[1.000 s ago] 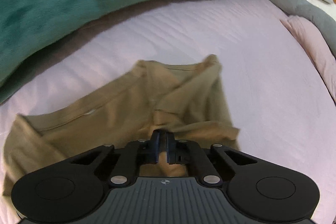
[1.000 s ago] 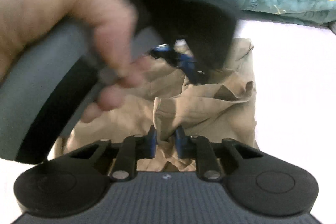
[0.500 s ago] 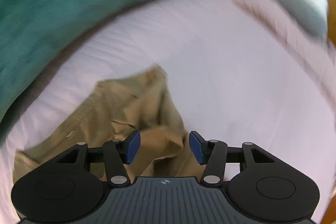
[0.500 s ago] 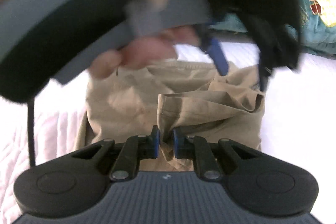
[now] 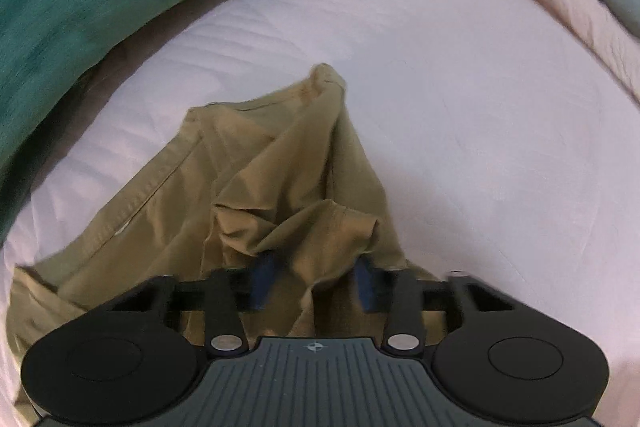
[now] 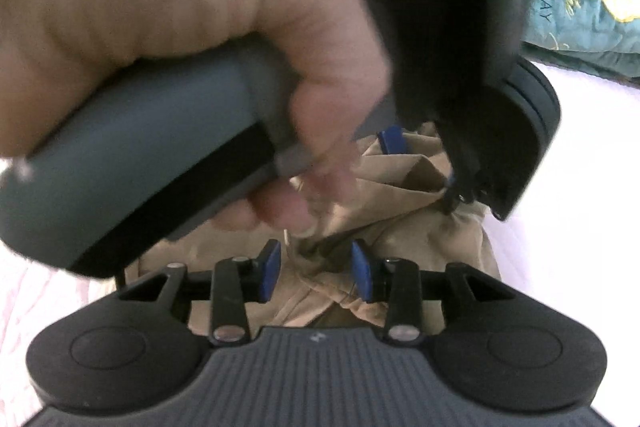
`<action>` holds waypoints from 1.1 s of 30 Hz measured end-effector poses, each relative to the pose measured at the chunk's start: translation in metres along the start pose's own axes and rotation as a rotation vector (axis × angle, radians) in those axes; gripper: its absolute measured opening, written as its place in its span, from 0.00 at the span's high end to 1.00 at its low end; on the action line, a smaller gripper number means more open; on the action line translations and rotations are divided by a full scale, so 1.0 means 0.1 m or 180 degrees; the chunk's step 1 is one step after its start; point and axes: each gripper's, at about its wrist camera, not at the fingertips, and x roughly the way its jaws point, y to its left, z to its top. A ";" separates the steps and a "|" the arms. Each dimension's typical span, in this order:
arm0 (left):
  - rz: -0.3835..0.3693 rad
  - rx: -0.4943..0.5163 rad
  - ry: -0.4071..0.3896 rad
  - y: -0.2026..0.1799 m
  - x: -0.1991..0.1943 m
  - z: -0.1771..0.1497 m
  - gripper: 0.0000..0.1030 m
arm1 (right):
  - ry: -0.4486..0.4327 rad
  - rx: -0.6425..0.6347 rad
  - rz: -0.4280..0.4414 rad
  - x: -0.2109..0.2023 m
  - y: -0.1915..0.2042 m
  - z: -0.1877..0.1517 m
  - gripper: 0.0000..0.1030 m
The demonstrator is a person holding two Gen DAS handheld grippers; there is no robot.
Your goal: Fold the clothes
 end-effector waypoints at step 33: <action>0.0629 -0.1713 -0.0589 1.28 -0.97 -1.03 0.92 | -0.0168 0.0285 0.0114 0.05 -0.22 0.35 0.53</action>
